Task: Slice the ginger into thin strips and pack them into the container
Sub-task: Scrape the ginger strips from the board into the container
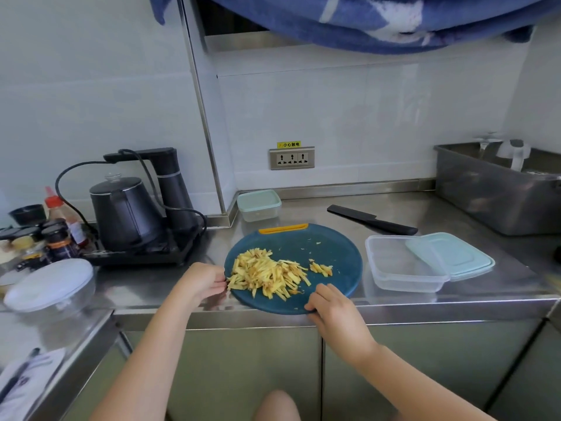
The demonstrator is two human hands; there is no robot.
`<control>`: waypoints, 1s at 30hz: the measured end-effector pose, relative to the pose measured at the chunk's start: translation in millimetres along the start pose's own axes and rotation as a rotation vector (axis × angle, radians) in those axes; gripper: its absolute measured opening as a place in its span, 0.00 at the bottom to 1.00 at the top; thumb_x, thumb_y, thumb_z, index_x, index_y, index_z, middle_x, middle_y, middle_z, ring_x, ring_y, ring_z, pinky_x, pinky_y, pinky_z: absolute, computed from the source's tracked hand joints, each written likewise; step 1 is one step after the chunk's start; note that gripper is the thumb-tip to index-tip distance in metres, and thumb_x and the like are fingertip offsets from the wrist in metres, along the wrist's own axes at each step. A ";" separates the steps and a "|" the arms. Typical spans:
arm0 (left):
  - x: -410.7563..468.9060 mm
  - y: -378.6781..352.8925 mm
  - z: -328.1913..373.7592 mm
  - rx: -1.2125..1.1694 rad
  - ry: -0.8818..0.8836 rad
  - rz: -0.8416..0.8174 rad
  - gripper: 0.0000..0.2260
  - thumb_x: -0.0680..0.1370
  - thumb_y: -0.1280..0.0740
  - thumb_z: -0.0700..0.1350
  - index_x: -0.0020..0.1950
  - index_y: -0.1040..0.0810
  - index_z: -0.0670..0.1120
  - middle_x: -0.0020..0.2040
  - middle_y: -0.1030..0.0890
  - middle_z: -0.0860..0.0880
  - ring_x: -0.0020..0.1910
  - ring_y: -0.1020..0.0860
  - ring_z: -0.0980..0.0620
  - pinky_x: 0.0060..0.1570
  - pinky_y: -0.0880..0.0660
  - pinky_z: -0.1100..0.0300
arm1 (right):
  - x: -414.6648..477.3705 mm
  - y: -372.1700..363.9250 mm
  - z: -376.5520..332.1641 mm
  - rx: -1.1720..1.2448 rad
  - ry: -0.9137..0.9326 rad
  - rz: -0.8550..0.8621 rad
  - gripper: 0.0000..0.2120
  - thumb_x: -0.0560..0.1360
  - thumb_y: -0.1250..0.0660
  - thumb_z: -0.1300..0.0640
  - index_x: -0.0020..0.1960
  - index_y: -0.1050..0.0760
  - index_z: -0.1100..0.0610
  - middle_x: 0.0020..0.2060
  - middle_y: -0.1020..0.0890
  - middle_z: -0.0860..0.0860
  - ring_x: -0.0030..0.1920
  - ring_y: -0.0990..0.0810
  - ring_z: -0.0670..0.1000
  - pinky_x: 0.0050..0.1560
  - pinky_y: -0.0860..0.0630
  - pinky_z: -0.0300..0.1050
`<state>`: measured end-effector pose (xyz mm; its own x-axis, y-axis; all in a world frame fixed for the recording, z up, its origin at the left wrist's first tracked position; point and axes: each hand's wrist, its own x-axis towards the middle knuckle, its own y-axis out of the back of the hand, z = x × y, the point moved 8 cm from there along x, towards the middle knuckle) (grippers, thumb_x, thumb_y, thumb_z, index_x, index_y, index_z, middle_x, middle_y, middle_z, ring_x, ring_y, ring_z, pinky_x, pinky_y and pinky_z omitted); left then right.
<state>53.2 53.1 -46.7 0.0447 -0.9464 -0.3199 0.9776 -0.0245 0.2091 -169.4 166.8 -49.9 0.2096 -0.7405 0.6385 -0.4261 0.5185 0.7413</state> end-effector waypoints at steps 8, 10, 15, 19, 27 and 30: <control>-3.8 22.2 -15.0 -0.007 0.028 0.002 0.16 0.80 0.38 0.38 0.66 0.30 0.32 0.61 0.24 0.35 0.57 0.23 0.39 0.55 0.26 0.52 | -3.3 0.6 -10.3 -0.081 0.056 0.033 0.22 0.55 0.31 0.77 0.37 0.33 0.55 0.34 0.30 0.49 0.35 0.39 0.48 0.36 0.40 0.40; -3.0 22.3 -17.6 -0.050 0.033 -0.009 0.16 0.80 0.38 0.37 0.67 0.30 0.32 0.62 0.24 0.34 0.59 0.24 0.38 0.57 0.27 0.51 | 4.6 1.6 -8.8 -0.068 -0.007 0.067 0.24 0.50 0.34 0.79 0.36 0.34 0.55 0.32 0.31 0.48 0.34 0.40 0.48 0.35 0.43 0.42; 1.6 11.5 -14.9 -0.260 0.085 -0.060 0.17 0.80 0.37 0.40 0.63 0.30 0.29 0.56 0.23 0.33 0.52 0.23 0.39 0.56 0.27 0.51 | 37.1 22.9 -16.8 -0.034 -0.022 0.163 0.23 0.46 0.40 0.78 0.34 0.33 0.57 0.29 0.31 0.50 0.30 0.37 0.51 0.33 0.41 0.43; 0.1 -20.4 -0.5 -0.652 0.217 -0.219 0.22 0.80 0.37 0.52 0.56 0.28 0.31 0.52 0.21 0.34 0.52 0.23 0.38 0.57 0.29 0.47 | 62.0 44.9 -19.4 -0.017 0.022 0.219 0.20 0.48 0.44 0.78 0.34 0.33 0.59 0.29 0.31 0.52 0.32 0.39 0.51 0.34 0.45 0.42; 16.1 -55.7 14.8 -0.911 0.321 -0.178 0.15 0.82 0.42 0.44 0.66 0.29 0.39 0.49 0.21 0.39 0.48 0.21 0.44 0.45 0.21 0.50 | 84.6 77.6 3.4 -0.045 0.079 0.211 0.21 0.48 0.45 0.78 0.35 0.35 0.59 0.31 0.32 0.52 0.34 0.39 0.51 0.35 0.47 0.41; 22.7 -71.6 31.5 -0.986 0.286 -0.204 0.14 0.83 0.45 0.43 0.66 0.29 0.40 0.48 0.21 0.41 0.46 0.21 0.46 0.35 0.20 0.50 | 90.8 97.5 27.8 -0.003 0.047 0.205 0.19 0.51 0.45 0.77 0.36 0.36 0.58 0.33 0.31 0.52 0.35 0.36 0.53 0.35 0.44 0.43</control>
<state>-22.2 23.2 -39.9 -0.2182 -0.8394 -0.4978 0.7008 0.2202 -0.6785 -216.4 138.2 74.7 0.1599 -0.5984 0.7851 -0.4614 0.6578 0.5953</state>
